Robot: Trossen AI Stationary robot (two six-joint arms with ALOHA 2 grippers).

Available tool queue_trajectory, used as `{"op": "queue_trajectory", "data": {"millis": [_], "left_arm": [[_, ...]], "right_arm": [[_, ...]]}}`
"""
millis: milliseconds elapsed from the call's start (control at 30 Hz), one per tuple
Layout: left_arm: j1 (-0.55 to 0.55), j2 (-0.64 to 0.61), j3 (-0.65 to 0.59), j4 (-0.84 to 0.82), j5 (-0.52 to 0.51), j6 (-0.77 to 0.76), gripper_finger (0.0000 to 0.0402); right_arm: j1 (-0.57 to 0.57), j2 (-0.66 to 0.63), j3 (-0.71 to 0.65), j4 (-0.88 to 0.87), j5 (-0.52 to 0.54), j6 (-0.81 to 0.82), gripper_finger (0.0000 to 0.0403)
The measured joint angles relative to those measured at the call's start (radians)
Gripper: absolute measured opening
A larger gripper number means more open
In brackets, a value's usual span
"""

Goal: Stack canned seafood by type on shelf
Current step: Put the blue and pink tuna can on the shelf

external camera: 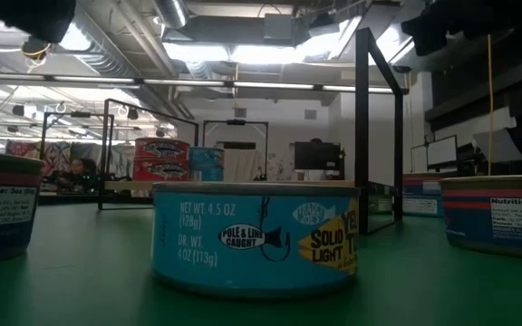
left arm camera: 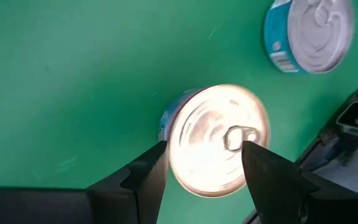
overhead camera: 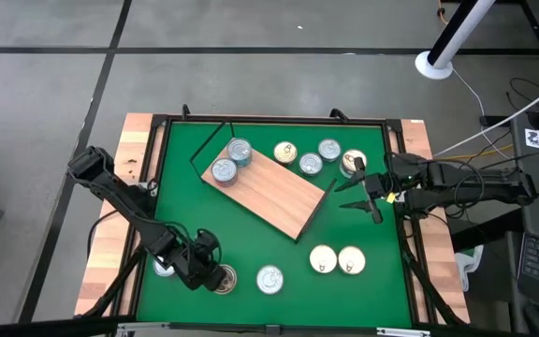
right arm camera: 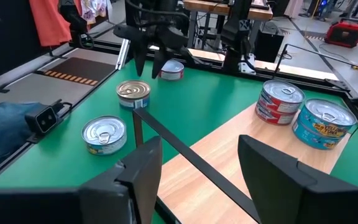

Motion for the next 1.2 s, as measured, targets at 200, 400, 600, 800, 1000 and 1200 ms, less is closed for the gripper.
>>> {"op": "queue_trajectory", "data": {"millis": [200, 400, 600, 800, 1000, 1200], "left_arm": [[0.0, 0.0, -0.023, 0.022, 0.008, 0.0, 0.0198], [0.0, 0.025, -0.025, 0.024, 0.013, -0.001, 0.0198], [0.0, 0.095, -0.025, 0.052, 0.085, 0.0, 0.0198], [0.0, 0.111, -0.023, 0.065, 0.087, -0.007, 0.0183], [0.0, 0.112, -0.023, 0.088, 0.087, -0.007, 0.0106], [0.001, 0.112, -0.023, 0.109, 0.085, -0.017, 0.0024]], "right_arm": [[0.0, 0.0, 0.0, 0.005, -0.001, -0.028, 0.0211], [0.0, 0.0, 0.0, 0.01, -0.002, -0.045, 0.0211], [0.0, 0.0, 0.0, 0.011, -0.002, -0.046, 0.0211], [0.0, 0.0, 0.0, 0.012, -0.002, -0.047, 0.0211], [0.0, 0.0, 0.0, 0.012, -0.002, -0.049, 0.0211], [0.0, 0.0, 0.0, 0.012, -0.002, -0.051, 0.0211]]}}
